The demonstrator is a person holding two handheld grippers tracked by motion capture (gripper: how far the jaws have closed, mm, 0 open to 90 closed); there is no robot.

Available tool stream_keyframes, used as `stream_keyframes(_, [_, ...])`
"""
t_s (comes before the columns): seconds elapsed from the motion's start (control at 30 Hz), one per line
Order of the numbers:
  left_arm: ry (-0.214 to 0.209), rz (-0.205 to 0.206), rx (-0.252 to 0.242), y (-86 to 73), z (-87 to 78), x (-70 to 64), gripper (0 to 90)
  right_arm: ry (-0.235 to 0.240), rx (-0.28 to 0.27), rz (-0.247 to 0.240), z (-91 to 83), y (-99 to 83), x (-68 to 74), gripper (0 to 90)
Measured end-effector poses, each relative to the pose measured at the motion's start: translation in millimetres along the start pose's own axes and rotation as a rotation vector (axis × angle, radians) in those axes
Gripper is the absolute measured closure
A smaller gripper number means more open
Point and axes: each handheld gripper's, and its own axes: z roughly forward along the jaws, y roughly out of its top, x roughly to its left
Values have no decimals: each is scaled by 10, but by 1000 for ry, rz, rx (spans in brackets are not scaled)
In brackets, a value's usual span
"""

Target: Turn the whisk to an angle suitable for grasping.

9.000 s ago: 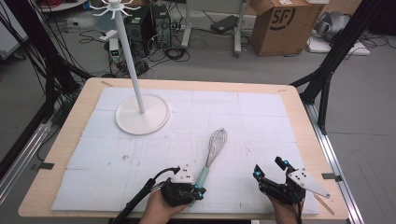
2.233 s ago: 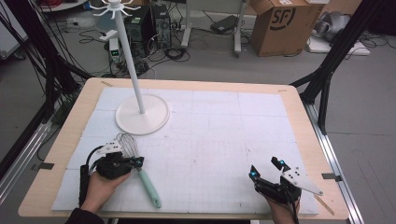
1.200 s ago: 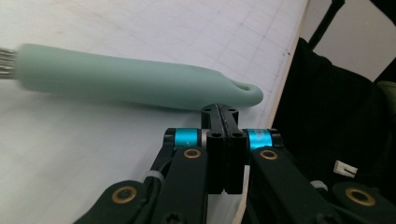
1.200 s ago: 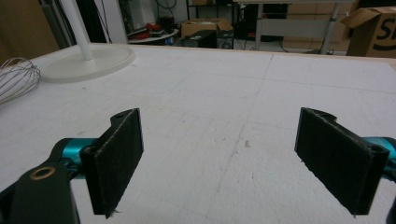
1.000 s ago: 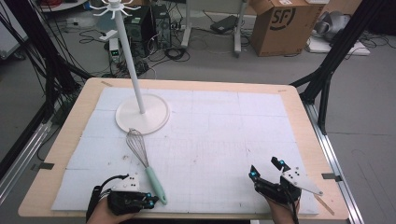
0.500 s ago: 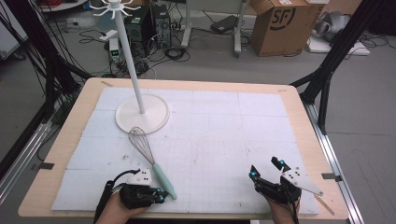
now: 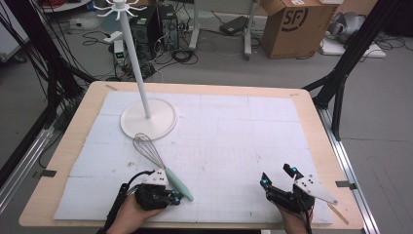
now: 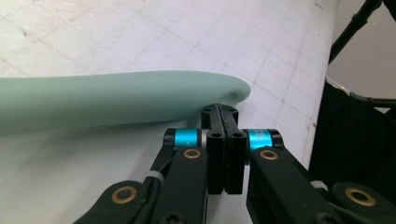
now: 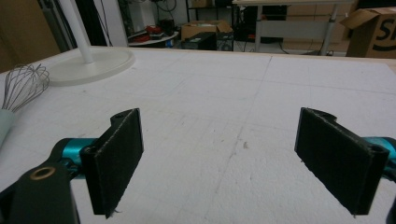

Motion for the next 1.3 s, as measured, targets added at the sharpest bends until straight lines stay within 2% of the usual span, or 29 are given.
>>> stream_keyframes(0.37, [0,-21,-4,165,162,83,897,3,-3,6,-4,2,-1,142])
stream_keyframes(0.5, [18,-17,-1,244,237,117,897,1,-5,4,-6,2,-4,141])
stream_keyframes(0.73, [38,-45,-24,372,356,198,897,0,-8,3,-7,4,-10,141])
stream_keyframes(0.93, [57,-42,-23,501,482,242,897,2,-7,12,-12,5,-7,141])
stream_keyframes(1.3, [75,-54,-29,613,584,320,897,2,-8,11,-16,7,-7,142])
